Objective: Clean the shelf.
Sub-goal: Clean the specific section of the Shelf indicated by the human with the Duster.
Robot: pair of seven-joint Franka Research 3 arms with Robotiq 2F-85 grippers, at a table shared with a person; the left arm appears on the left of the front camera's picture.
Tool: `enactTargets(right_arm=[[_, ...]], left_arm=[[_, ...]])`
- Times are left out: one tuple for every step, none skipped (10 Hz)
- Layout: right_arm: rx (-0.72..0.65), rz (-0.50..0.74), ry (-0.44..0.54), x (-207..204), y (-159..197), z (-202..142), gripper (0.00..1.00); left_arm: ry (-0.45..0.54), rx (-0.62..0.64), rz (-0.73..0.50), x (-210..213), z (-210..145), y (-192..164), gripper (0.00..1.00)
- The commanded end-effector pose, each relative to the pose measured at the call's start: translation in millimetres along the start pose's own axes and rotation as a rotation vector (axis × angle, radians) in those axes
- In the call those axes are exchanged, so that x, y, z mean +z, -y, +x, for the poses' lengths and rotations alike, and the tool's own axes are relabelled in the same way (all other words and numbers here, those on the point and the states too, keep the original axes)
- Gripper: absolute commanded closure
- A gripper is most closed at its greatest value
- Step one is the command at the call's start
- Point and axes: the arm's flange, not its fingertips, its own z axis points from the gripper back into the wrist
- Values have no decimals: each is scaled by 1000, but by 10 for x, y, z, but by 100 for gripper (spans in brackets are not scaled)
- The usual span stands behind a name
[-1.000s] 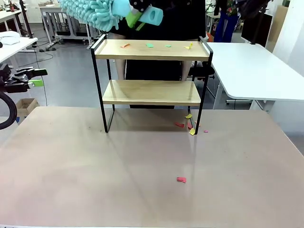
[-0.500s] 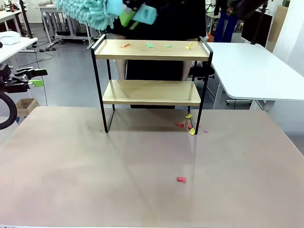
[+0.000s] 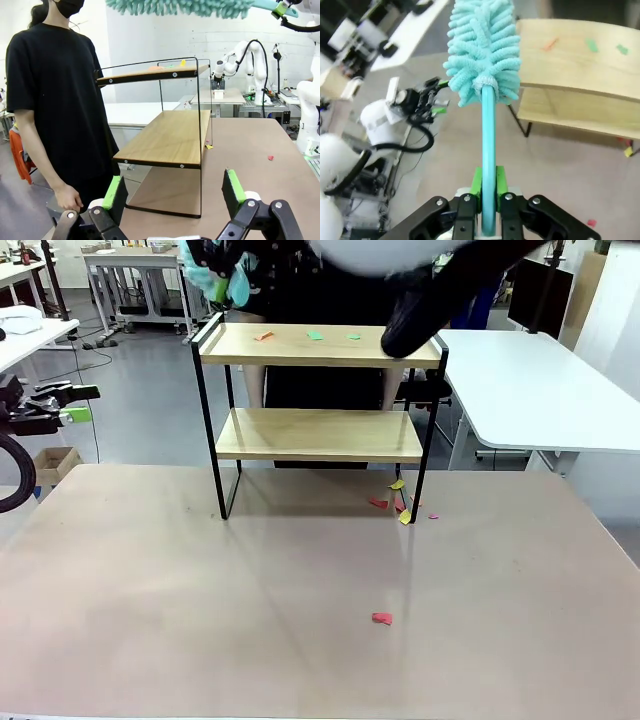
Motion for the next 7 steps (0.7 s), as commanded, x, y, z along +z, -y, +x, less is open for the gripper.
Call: enactTargets(right_arm=[[-63,-105,21,-223,-386,137,87],[-70,-117,17,-312,-421,154,87],[-78,-131,20,-404,-438,184,87],[-89,-142,15,-466,-455,214,87],[-100,-148,-5,-537,-473,239,87],[-115,-149,-42,-613,-484,266,87],[-121,-152,-62,-711,-495,293,87]], left_arm=[[-1,-13,-4,-2,26,9,0],[-1,-13,-4,-2,26,9,0],[-1,-13,-4,-2,26,9,0],[-1,-13,-4,-2,26,9,0],[-1,-13,-4,-2,26,9,0],[-1,-13,-4,-2,26,9,0],[-1,-13,-4,-2,26,9,0]])
